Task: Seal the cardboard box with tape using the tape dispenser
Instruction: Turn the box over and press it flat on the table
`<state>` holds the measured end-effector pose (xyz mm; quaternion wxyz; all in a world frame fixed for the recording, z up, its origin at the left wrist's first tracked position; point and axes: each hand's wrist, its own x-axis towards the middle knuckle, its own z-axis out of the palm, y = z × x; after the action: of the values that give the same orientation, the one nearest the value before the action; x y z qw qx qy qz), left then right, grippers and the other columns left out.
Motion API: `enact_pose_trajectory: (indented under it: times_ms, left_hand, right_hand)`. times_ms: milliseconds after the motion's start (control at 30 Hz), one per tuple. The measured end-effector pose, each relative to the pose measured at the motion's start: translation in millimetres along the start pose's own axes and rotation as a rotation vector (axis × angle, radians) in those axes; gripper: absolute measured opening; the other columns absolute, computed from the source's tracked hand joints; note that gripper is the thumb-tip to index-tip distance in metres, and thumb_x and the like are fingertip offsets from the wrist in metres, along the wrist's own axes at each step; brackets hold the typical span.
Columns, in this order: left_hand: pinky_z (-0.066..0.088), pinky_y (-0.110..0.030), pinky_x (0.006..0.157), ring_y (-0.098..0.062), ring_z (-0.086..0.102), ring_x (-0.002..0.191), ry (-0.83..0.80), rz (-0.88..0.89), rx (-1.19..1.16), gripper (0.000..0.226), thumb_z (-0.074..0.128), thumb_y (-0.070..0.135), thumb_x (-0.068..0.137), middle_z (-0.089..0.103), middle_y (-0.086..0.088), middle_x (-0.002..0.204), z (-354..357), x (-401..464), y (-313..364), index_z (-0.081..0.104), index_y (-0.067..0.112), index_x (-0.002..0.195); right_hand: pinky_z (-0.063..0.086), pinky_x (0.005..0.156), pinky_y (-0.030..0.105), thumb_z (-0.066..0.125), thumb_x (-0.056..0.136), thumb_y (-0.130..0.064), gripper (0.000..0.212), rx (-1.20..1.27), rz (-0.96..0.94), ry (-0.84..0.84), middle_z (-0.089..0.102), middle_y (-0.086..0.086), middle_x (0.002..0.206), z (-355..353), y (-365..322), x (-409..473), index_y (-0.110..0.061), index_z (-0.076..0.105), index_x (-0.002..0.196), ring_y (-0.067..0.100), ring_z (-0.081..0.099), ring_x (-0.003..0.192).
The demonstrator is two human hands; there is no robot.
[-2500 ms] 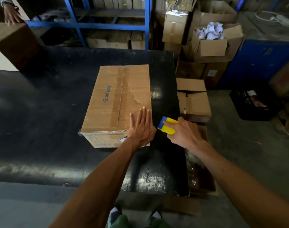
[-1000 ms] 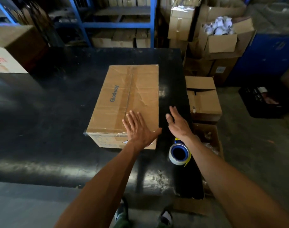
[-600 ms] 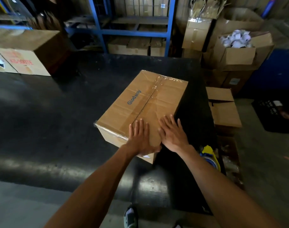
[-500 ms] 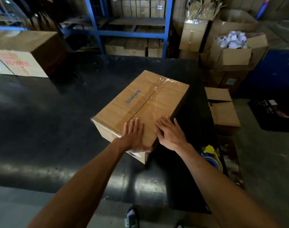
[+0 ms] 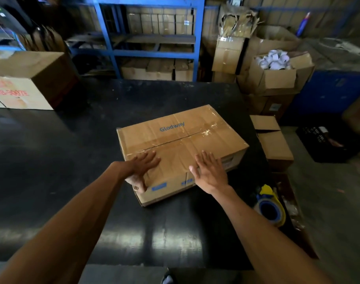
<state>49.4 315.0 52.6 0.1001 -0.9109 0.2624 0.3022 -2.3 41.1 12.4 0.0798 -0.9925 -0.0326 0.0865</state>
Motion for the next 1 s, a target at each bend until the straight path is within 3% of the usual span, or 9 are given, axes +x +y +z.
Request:
enact_pose_trajectory:
  times_ms: [67, 133, 200, 267, 333, 533, 667, 833, 1000]
  left_hand:
    - [0.001, -0.052, 0.121, -0.032, -0.022, 0.149, -0.018, -0.043, 0.024, 0.136, 0.083, 0.042, 0.071, -0.03, -0.01, 0.16, -3, 0, -2, -0.023, 0.024, 0.154]
    - [-0.004, -0.057, 0.12, -0.035, -0.025, 0.147, 0.01, -0.086, -0.024, 0.134, 0.079, 0.052, 0.074, -0.033, -0.013, 0.158, 0, 6, 10, -0.025, 0.022, 0.153]
    - [-0.011, -0.063, 0.115, -0.039, -0.03, 0.144, 0.095, -0.126, -0.195, 0.123, 0.062, 0.073, 0.078, -0.037, -0.013, 0.156, 9, 16, 31, -0.025, 0.028, 0.153]
    - [-0.013, -0.069, 0.112, -0.046, -0.03, 0.142, 0.216, -0.145, -0.252, 0.105, 0.04, 0.081, 0.082, -0.034, -0.013, 0.158, 20, 25, 47, -0.021, 0.034, 0.154]
    - [-0.01, -0.071, 0.112, -0.049, -0.026, 0.143, 0.257, -0.142, -0.209, 0.096, 0.032, 0.08, 0.085, -0.03, -0.014, 0.16, 24, 30, 47, -0.017, 0.036, 0.154]
    - [-0.003, -0.064, 0.118, -0.048, -0.023, 0.145, 0.08, -0.116, -0.136, 0.096, 0.053, 0.068, 0.088, -0.028, -0.015, 0.16, -5, 39, 2, -0.012, 0.042, 0.154]
    - [0.006, -0.064, 0.118, -0.05, -0.016, 0.146, 0.058, -0.119, -0.087, 0.092, 0.058, 0.049, 0.094, -0.025, -0.02, 0.161, -10, 45, 3, -0.009, 0.036, 0.156]
    - [0.005, -0.064, 0.117, -0.049, -0.018, 0.146, 0.06, -0.106, -0.107, 0.092, 0.059, 0.036, 0.096, -0.025, -0.018, 0.161, -14, 47, 2, -0.011, 0.034, 0.156]
    - [0.004, -0.08, 0.105, -0.039, -0.023, 0.148, 0.066, -0.171, -0.164, 0.095, 0.06, 0.027, 0.097, -0.03, -0.002, 0.161, -17, 53, 6, -0.014, 0.042, 0.154]
  right_hand:
    - [0.01, 0.119, 0.049, 0.021, 0.099, -0.059, 0.063, -0.045, -0.032, 0.036, 0.021, 0.007, 0.162, -9, -3, -1, -0.028, 0.023, 0.154, 0.03, 0.02, 0.147]
    - [0.016, 0.117, 0.047, 0.027, 0.098, -0.061, 0.061, -0.053, -0.052, 0.052, 0.025, 0.008, 0.16, -22, 1, 4, -0.03, 0.03, 0.151, 0.03, 0.026, 0.144]
    - [0.007, 0.118, 0.049, 0.026, 0.095, -0.067, 0.069, -0.033, -0.008, -0.024, 0.005, 0.009, 0.164, -31, 16, 15, -0.031, 0.02, 0.154, 0.03, 0.009, 0.149]
    - [-0.007, 0.117, 0.049, 0.017, 0.09, -0.076, 0.08, -0.041, 0.028, -0.128, -0.016, 0.009, 0.163, -30, 35, 23, -0.032, 0.003, 0.156, 0.028, -0.013, 0.149]
    - [-0.013, 0.115, 0.047, 0.007, 0.086, -0.081, 0.084, -0.05, 0.031, -0.155, -0.018, 0.01, 0.162, -24, 45, 26, -0.035, -0.004, 0.156, 0.028, -0.016, 0.148]
    - [0.013, 0.117, 0.049, 0.01, 0.085, -0.081, 0.081, -0.043, 0.134, 0.04, 0.013, 0.01, 0.163, -6, 6, 7, -0.038, 0.019, 0.154, 0.032, 0.013, 0.147]
    - [0.023, 0.112, 0.049, 0.023, 0.08, -0.088, 0.083, -0.097, 0.126, 0.019, 0.023, 0.011, 0.156, -21, 12, 7, -0.044, 0.027, 0.15, 0.033, 0.024, 0.139]
    - [0.001, 0.115, 0.064, 0.027, 0.058, -0.101, 0.103, -0.07, 0.242, -0.148, -0.011, 0.011, 0.162, -31, 61, 22, -0.057, 0.004, 0.148, 0.039, -0.01, 0.147]
    - [-0.002, 0.115, 0.063, 0.019, 0.06, -0.101, 0.099, -0.025, 0.255, -0.143, -0.021, 0.009, 0.162, -22, 64, 28, -0.06, -0.011, 0.145, 0.038, -0.017, 0.147]
